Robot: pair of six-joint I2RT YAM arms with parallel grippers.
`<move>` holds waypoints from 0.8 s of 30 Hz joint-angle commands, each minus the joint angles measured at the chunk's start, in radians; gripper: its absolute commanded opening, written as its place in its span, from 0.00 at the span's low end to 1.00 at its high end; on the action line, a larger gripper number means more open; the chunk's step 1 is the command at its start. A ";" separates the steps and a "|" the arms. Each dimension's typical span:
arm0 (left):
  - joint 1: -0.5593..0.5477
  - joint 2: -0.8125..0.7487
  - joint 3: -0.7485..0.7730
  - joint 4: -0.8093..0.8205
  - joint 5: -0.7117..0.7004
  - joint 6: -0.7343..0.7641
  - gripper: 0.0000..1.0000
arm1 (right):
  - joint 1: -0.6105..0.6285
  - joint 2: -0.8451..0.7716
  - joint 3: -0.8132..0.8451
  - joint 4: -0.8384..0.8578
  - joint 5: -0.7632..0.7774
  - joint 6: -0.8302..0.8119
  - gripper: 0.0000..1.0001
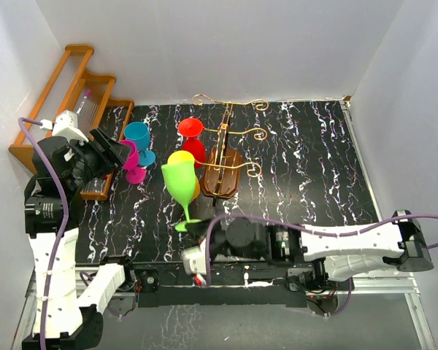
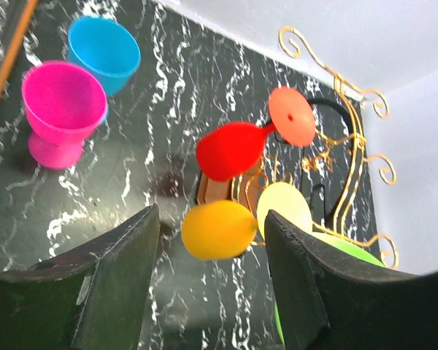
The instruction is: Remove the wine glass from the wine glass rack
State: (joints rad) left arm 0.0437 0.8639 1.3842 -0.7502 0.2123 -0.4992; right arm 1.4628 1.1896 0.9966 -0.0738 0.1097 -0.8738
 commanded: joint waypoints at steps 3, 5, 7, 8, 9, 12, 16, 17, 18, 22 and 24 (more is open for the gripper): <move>-0.028 -0.051 -0.091 -0.075 0.135 -0.082 0.58 | 0.155 -0.099 -0.265 0.283 0.354 -0.442 0.08; -0.041 -0.072 -0.154 -0.058 0.208 -0.106 0.58 | 0.171 -0.094 -0.363 0.353 0.395 -0.523 0.08; -0.062 -0.094 -0.208 -0.050 0.274 -0.123 0.57 | 0.177 -0.080 -0.449 0.444 0.414 -0.606 0.08; -0.074 -0.110 -0.227 -0.053 0.293 -0.129 0.57 | 0.177 -0.074 -0.492 0.508 0.416 -0.649 0.08; -0.088 -0.123 -0.243 -0.058 0.308 -0.132 0.57 | 0.176 -0.061 -0.522 0.539 0.418 -0.687 0.08; -0.127 -0.167 -0.275 -0.085 0.343 -0.136 0.57 | 0.179 -0.019 -0.546 0.541 0.409 -0.701 0.08; -0.157 -0.218 -0.319 -0.115 0.387 -0.137 0.57 | 0.198 0.044 -0.548 0.556 0.422 -0.720 0.08; -0.162 -0.226 -0.331 -0.120 0.396 -0.135 0.57 | 0.203 0.057 -0.544 0.565 0.425 -0.720 0.08; -0.165 -0.232 -0.344 -0.121 0.402 -0.134 0.57 | 0.206 0.071 -0.539 0.577 0.429 -0.723 0.08; -0.187 -0.239 -0.386 -0.138 0.408 -0.120 0.57 | 0.214 0.122 -0.528 0.628 0.447 -0.757 0.08; -0.198 -0.238 -0.403 -0.148 0.407 -0.110 0.56 | 0.216 0.146 -0.522 0.652 0.454 -0.771 0.08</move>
State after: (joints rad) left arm -0.1349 0.6151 1.0149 -0.8593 0.5823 -0.6239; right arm 1.6695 1.3025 0.4320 0.4324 0.5274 -1.5970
